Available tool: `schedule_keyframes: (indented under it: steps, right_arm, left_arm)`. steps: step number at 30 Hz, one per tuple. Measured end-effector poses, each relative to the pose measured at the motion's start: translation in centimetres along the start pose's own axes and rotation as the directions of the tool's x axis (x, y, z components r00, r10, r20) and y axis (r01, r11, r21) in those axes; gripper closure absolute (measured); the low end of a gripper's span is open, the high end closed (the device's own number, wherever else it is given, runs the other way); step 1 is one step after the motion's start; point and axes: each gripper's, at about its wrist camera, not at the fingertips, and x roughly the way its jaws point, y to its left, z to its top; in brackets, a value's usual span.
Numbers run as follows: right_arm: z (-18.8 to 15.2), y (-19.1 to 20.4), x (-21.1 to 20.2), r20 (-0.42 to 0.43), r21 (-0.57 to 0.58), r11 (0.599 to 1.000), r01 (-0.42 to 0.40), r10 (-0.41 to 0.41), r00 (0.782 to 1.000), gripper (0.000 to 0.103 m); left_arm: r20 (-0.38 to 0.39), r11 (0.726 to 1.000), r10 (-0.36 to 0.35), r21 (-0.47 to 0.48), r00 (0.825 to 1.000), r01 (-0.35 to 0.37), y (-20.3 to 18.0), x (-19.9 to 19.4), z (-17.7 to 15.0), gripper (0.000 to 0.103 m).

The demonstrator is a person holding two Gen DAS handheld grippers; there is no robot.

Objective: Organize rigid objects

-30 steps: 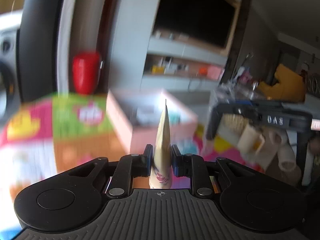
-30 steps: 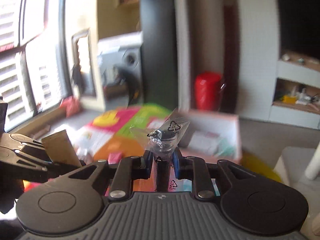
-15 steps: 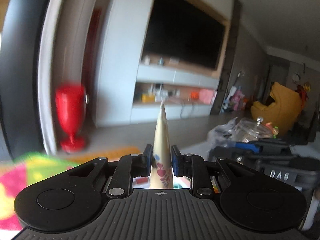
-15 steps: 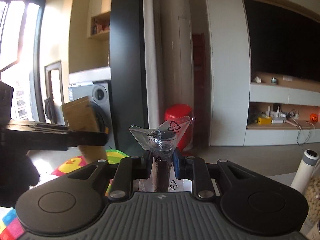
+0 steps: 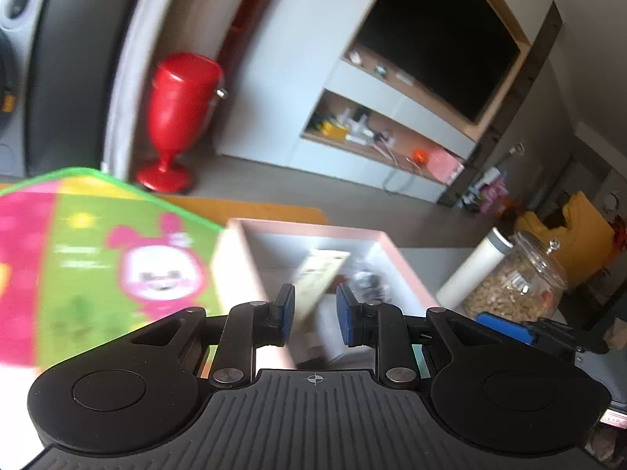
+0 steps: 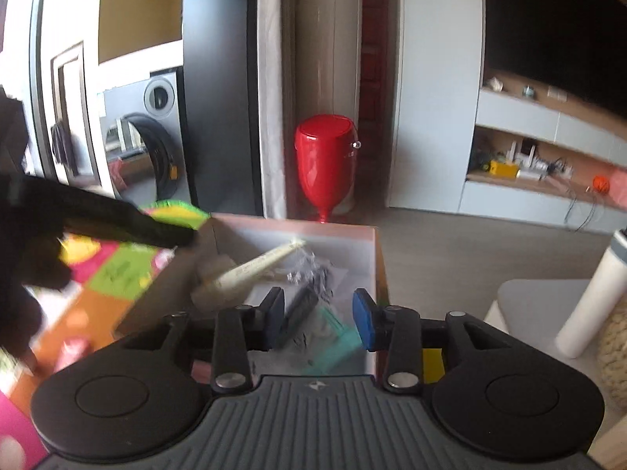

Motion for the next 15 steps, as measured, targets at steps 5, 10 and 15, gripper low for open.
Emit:
schedule_keyframes:
  steps: [5, 10, 15]
  right_arm:
    - [-1.6, 2.5, -2.1, 0.034, -0.102, 0.994, -0.033, 0.037, 0.999, 0.052]
    - [-3.6, 6.1, -4.5, -0.006, -0.217, 0.961, -0.171, 0.174, 0.985, 0.047]
    - [-4.6, 10.6, -5.4, -0.055, -0.326, 0.913, -0.245, 0.240, 0.969, 0.047]
  left_arm:
    - [0.053, 0.992, 0.107, -0.077, 0.993, -0.103, 4.4, -6.8, -2.8, 0.077]
    - [-0.002, 0.974, 0.172, -0.148, 0.985, -0.171, 9.0, -11.5, -7.1, 0.077]
    - [-0.011, 0.979, 0.132, -0.157, 0.991, -0.132, 10.1, -14.4, -10.5, 0.077]
